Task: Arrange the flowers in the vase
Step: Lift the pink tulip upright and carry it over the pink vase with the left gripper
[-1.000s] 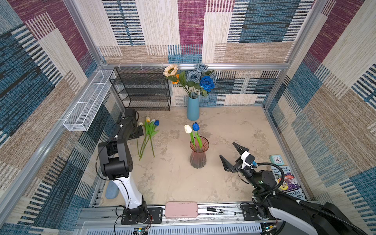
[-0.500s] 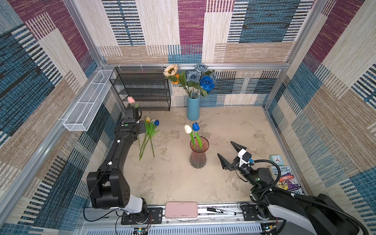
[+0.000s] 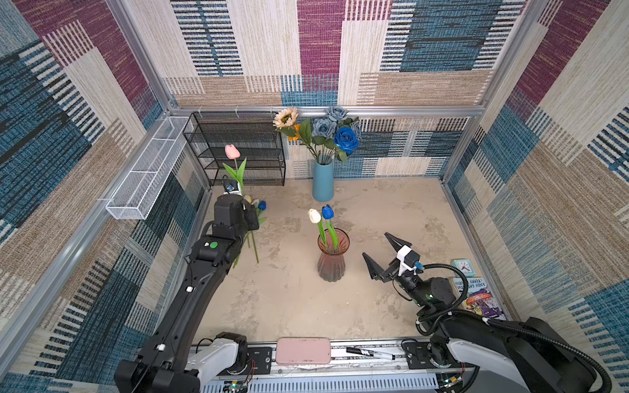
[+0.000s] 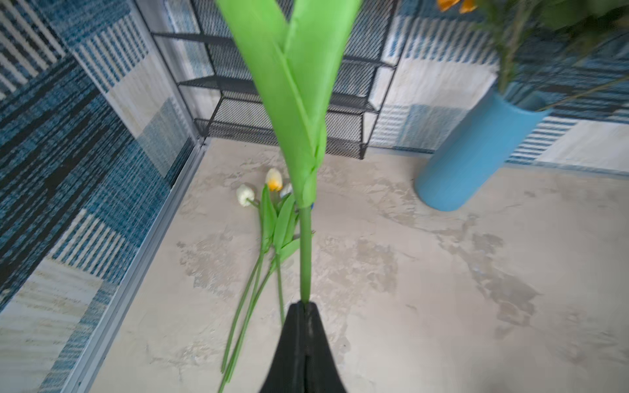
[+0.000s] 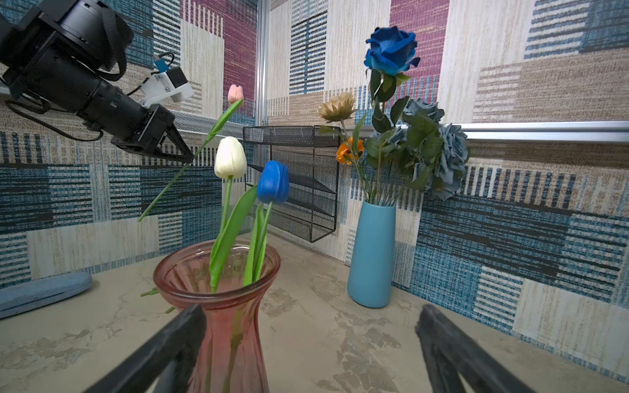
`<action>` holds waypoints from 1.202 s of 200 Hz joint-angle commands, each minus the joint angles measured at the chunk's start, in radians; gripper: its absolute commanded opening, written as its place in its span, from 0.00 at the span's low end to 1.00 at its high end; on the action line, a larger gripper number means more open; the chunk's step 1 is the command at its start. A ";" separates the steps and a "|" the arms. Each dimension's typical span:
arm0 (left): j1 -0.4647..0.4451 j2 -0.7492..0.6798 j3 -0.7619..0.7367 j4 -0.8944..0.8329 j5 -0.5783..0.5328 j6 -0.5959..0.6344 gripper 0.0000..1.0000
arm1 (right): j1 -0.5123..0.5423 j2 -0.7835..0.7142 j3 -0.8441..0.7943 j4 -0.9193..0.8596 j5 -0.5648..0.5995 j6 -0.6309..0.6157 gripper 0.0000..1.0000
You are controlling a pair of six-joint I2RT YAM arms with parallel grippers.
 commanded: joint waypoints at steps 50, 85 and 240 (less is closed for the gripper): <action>-0.222 -0.130 -0.189 0.288 0.108 -0.044 0.00 | 0.002 -0.094 -0.011 -0.034 0.004 0.012 1.00; -0.376 -0.125 -0.217 0.430 0.124 0.025 0.00 | 0.001 -0.157 -0.033 -0.058 0.011 0.012 1.00; -0.578 0.019 -0.249 0.917 0.328 0.012 0.00 | 0.002 -0.219 -0.061 -0.078 0.010 0.004 1.00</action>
